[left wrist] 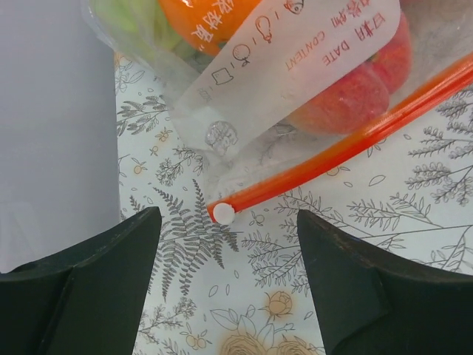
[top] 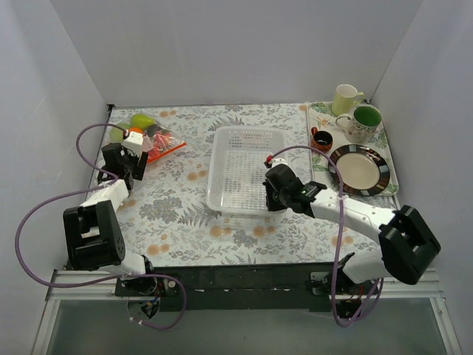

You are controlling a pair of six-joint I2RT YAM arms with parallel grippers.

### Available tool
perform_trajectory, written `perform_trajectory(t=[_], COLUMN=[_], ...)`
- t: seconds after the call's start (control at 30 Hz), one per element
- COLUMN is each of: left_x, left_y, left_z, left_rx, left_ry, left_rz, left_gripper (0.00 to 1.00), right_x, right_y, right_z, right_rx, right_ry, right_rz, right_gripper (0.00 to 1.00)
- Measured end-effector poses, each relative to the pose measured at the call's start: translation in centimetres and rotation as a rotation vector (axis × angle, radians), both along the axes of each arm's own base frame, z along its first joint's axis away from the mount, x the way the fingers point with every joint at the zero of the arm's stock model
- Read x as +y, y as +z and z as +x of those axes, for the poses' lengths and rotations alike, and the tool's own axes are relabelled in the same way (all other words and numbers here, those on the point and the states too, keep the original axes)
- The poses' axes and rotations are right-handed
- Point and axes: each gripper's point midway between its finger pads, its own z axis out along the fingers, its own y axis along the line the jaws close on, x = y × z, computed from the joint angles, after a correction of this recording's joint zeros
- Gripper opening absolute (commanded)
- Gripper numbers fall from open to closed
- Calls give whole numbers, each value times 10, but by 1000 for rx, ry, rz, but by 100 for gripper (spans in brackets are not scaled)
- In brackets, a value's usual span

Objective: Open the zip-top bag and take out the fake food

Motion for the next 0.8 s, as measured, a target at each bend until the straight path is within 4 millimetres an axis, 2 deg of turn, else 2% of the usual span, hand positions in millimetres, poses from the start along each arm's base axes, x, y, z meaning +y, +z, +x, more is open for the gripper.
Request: perform_trajectory(t=[0.17, 0.27, 0.43, 0.57, 0.7, 0.8], left_x=[1, 3, 7, 10, 8, 6], left_y=[-12, -15, -18, -33, -56, -58], left_z=[-5, -2, 5, 14, 20, 25], left_rx=[10, 11, -1, 25, 70, 58], left_ry=[-61, -78, -72, -57, -52, -48], left_rz=[102, 137, 156, 151, 157, 171], left_gripper=[77, 78, 77, 75, 73, 67], right_x=[-16, -23, -17, 1, 9, 10], right_y=[-3, -1, 10, 26, 39, 42], right_z=[-35, -43, -37, -20, -14, -13], right_rx=[29, 39, 35, 17, -4, -8], right_ry=[0, -12, -10, 0, 8, 11], right_rz=[54, 64, 62, 73, 97, 103], right_gripper=[1, 1, 1, 1, 1, 1])
